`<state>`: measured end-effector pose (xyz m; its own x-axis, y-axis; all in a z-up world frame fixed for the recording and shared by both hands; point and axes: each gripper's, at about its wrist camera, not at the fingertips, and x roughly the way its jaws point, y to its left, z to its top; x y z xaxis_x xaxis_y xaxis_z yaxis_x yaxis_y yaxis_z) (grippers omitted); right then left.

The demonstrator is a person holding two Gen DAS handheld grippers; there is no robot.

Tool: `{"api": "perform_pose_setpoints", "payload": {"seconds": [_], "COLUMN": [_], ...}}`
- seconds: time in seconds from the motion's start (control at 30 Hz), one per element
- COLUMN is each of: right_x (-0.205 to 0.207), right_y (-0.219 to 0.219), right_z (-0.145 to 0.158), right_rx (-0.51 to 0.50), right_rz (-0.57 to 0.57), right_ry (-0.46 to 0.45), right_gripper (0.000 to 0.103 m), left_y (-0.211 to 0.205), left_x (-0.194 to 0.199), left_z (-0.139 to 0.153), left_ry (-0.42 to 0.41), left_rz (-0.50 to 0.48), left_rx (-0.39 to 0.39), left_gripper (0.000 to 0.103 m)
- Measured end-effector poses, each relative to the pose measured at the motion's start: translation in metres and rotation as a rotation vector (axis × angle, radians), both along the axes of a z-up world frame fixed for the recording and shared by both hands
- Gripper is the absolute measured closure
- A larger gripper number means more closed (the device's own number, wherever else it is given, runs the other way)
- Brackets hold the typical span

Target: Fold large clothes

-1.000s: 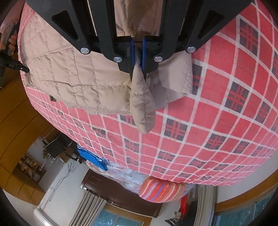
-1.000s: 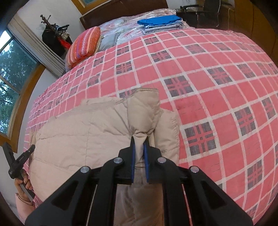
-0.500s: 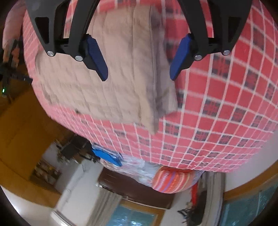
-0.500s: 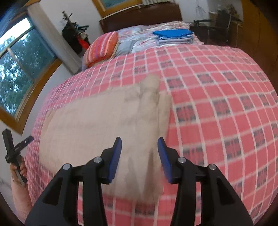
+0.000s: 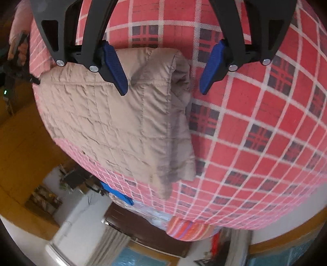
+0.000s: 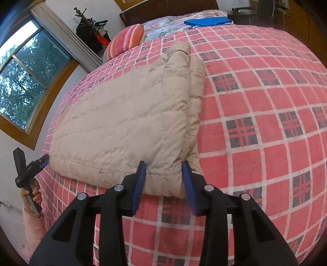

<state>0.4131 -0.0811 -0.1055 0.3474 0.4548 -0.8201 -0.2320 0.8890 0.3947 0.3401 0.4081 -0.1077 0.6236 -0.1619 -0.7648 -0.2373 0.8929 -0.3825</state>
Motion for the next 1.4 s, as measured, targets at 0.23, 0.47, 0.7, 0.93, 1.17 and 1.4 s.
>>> {"api": "perform_pose_setpoints", "payload": {"seconds": [0.23, 0.47, 0.7, 0.93, 1.17, 1.4], "right_x": [-0.003, -0.007, -0.006, -0.002, 0.043, 0.074], "right_y": [-0.004, -0.008, -0.004, -0.021, -0.032, -0.013], "right_z": [0.005, -0.008, -0.014, 0.020, 0.014, -0.014], "right_rx": [0.004, -0.008, -0.032, 0.051, 0.134, 0.135], "right_rz": [0.002, -0.005, 0.000, -0.040, -0.101, -0.089], "right_ry": [-0.015, 0.014, 0.032, -0.031, 0.026, 0.094], "right_gripper": [0.092, 0.093, 0.093, 0.041, 0.039, 0.035], "left_y": [-0.011, 0.000, -0.006, 0.013, 0.049, 0.041], "left_x": [0.003, -0.005, -0.007, -0.004, 0.046, 0.075], "left_z": [-0.005, -0.013, -0.014, 0.018, -0.010, -0.028], "left_ry": [0.017, 0.003, 0.021, -0.033, 0.042, 0.044], "left_rz": [-0.054, -0.049, -0.063, -0.052, 0.000, -0.060], "left_rx": [-0.030, -0.077, -0.016, -0.019, -0.169, -0.211], "left_gripper": [0.071, 0.092, 0.089, 0.033, 0.031, 0.031]}}
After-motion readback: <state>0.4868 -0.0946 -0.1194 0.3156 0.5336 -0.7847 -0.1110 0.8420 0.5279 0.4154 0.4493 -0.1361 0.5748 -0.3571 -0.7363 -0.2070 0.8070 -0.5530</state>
